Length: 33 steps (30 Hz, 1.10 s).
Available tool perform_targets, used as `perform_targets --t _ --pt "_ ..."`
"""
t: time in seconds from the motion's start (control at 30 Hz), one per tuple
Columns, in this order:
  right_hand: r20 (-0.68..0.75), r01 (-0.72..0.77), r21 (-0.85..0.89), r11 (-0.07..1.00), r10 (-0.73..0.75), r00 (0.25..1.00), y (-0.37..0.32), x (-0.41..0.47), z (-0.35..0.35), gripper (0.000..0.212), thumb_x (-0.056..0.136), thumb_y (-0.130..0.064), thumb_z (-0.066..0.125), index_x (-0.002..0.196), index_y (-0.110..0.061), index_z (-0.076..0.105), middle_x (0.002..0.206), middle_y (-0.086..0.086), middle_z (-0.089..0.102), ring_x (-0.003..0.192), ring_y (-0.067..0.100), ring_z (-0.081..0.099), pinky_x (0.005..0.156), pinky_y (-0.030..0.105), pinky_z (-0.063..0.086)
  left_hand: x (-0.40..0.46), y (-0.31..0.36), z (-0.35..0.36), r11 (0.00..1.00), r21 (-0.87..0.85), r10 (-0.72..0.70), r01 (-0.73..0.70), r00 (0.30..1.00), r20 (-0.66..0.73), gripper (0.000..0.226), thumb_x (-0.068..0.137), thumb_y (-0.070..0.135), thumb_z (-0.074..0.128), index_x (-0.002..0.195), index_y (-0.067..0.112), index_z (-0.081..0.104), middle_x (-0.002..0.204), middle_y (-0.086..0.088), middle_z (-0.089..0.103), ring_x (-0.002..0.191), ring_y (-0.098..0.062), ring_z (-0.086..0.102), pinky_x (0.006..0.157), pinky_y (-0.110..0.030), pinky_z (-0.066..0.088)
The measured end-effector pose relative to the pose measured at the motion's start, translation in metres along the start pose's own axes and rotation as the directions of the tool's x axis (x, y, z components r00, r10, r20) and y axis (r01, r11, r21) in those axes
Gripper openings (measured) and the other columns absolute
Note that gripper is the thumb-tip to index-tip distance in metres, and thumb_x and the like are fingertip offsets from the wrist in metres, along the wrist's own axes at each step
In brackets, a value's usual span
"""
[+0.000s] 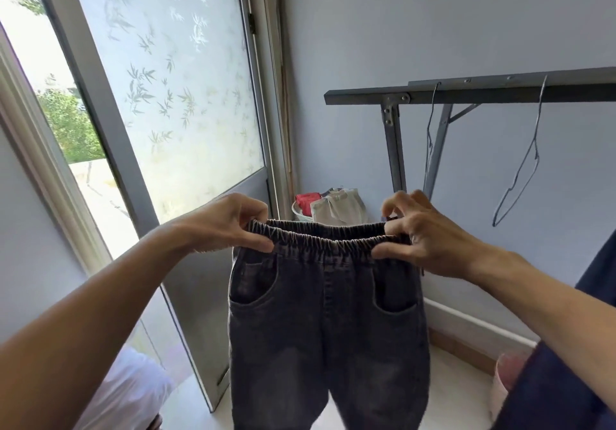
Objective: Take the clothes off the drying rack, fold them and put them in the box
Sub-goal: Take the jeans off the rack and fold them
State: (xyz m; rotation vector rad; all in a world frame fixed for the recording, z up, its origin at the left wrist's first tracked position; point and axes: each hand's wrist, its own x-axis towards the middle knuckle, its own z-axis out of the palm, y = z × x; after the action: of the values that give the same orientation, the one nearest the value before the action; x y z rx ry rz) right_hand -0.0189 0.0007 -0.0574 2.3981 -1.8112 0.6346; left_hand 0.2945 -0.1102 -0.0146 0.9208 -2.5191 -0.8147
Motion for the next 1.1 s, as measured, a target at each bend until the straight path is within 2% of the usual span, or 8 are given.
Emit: perform_targets --t 0.1,0.23,0.43,0.6,0.7,0.93,1.0,1.1 --pt "0.125 -0.171 0.404 0.899 0.131 0.983 0.0 0.002 -0.006 0.027 0.077 -0.047 0.073 0.064 -0.026 0.062 0.082 -0.011 0.058 0.071 0.004 0.055 0.065 0.016 0.042 -0.001 -0.006 0.001 1.0 -0.018 0.023 -0.024 0.999 -0.043 0.029 0.08 0.012 0.079 0.07 0.006 0.053 0.062 0.01 0.06 0.063 -0.004 0.055 0.06 -0.017 0.042" --pt "0.124 -0.221 0.587 0.779 0.183 0.975 0.004 0.001 -0.005 0.032 0.082 -0.02 0.077 0.066 -0.014 0.049 0.047 -0.012 0.045 0.043 0.004 0.043 0.043 0.016 0.035 0.002 -0.01 0.003 0.988 -0.15 0.009 -0.022 0.996 -0.087 0.027 0.079 0.012 0.077 0.069 0.013 0.053 0.075 -0.014 0.062 0.072 -0.018 0.06 0.065 -0.03 0.045" --pt "0.077 -0.33 0.79 0.517 0.449 0.89 0.001 0.013 0.006 0.021 0.084 -0.011 0.071 0.093 -0.014 0.053 0.069 -0.002 0.063 0.055 0.011 0.06 0.05 0.024 0.049 0.016 0.006 0.025 0.9 -0.404 -0.239 0.165 0.961 -0.141 0.023 0.083 0.019 0.076 0.077 0.008 0.057 0.061 0.0 0.064 0.057 -0.011 0.062 0.05 -0.018 0.048" --pt "0.182 -0.501 0.815 0.291 0.692 0.698 -0.014 0.039 0.023 0.025 0.076 -0.015 0.077 0.09 0.001 0.064 0.083 0.019 0.07 0.07 0.03 0.068 0.073 0.047 0.06 0.041 0.009 0.051 0.887 -0.298 -0.453 0.354 0.792 -0.409 0.036 0.069 0.038 0.086 0.069 0.011 0.063 0.063 -0.001 0.07 0.061 -0.016 0.068 0.057 -0.031 0.057" --pt "0.022 -0.406 0.848 0.342 0.741 0.671 -0.031 0.048 0.031 0.018 0.079 -0.021 0.074 0.082 -0.007 0.063 0.072 0.009 0.065 0.06 0.023 0.063 0.054 0.03 0.054 0.051 0.019 0.065 0.917 -0.231 -0.399 0.326 0.738 -0.545 0.038 0.07 0.043 0.081 0.08 0.013 0.06 0.084 -0.005 0.07 0.084 -0.026 0.068 0.079 -0.041 0.057" --pt "-0.248 -0.298 0.703 0.646 0.615 0.748 -0.056 0.055 0.031 0.042 0.084 -0.044 0.071 0.104 -0.011 0.057 0.096 0.004 0.065 0.087 0.02 0.063 0.075 0.033 0.054 0.061 0.063 0.08 0.835 -0.544 -0.382 0.085 0.801 -0.462 0.027 0.086 0.03 0.074 0.095 0.014 0.053 0.089 -0.011 0.064 0.072 -0.023 0.069 0.064 -0.036 0.059" --pt "-0.233 -0.256 0.726 0.639 0.578 0.782 -0.061 0.052 0.029 0.048 0.085 -0.051 0.067 0.108 -0.011 0.055 0.096 0.003 0.065 0.089 0.019 0.065 0.074 0.03 0.053 0.057 0.077 0.08 0.786 -0.616 -0.361 0.043 0.841 -0.402 0.025 0.093 0.029 0.066 0.101 0.01 0.052 0.09 -0.011 0.064 0.069 -0.016 0.068 0.06 -0.029 0.058" --pt "-0.141 -0.191 0.807 0.558 0.498 0.856 -0.063 0.045 0.027 0.068 0.071 -0.062 0.072 0.114 -0.015 0.05 0.097 -0.003 0.066 0.088 0.012 0.066 0.072 0.024 0.051 0.051 0.087 0.076 0.71 -0.703 -0.317 0.04 0.909 -0.269 0.044 0.099 0.047 0.048 0.115 0.006 0.055 0.097 -0.008 0.066 0.086 -0.018 0.07 0.081 -0.035 0.06"
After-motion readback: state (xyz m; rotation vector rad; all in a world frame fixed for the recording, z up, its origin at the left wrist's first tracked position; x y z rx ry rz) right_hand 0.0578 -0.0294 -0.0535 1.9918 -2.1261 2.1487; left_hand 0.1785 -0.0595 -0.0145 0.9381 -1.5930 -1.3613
